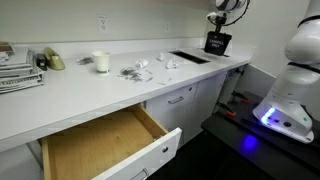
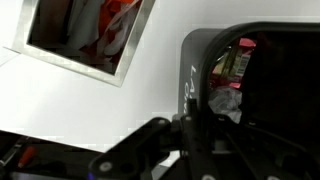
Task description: Place the bin between the two shoots
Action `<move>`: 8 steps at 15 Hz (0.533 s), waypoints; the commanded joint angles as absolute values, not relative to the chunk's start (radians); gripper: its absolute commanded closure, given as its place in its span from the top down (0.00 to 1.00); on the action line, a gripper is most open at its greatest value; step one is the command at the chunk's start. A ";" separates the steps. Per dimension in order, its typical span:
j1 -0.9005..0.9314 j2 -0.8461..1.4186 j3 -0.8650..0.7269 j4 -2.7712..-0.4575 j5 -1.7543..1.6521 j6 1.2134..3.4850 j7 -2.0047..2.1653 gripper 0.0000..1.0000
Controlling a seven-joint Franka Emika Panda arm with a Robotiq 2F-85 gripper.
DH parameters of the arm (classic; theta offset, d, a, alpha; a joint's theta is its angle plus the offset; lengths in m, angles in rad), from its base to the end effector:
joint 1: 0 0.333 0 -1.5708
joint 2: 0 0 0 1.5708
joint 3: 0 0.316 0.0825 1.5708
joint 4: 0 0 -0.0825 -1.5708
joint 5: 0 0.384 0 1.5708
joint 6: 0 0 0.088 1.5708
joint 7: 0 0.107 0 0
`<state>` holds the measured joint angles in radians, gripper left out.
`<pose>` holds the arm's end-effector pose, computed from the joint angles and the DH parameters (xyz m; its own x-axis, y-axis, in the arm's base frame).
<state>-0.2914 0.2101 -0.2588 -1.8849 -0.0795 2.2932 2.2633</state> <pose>0.5379 -0.3225 0.4208 -0.9246 -0.3794 -0.0329 -0.3623 0.9030 -0.2309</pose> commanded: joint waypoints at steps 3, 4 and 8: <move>-0.264 0.278 -0.301 -1.792 -0.085 2.250 2.278 0.02; -0.263 0.287 -0.303 -1.783 -0.080 2.240 2.274 0.02; -0.267 0.319 -0.305 -1.746 -0.069 2.177 2.254 0.02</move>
<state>-0.2794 0.2948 -0.2904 -1.8027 -0.0792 2.2467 2.2634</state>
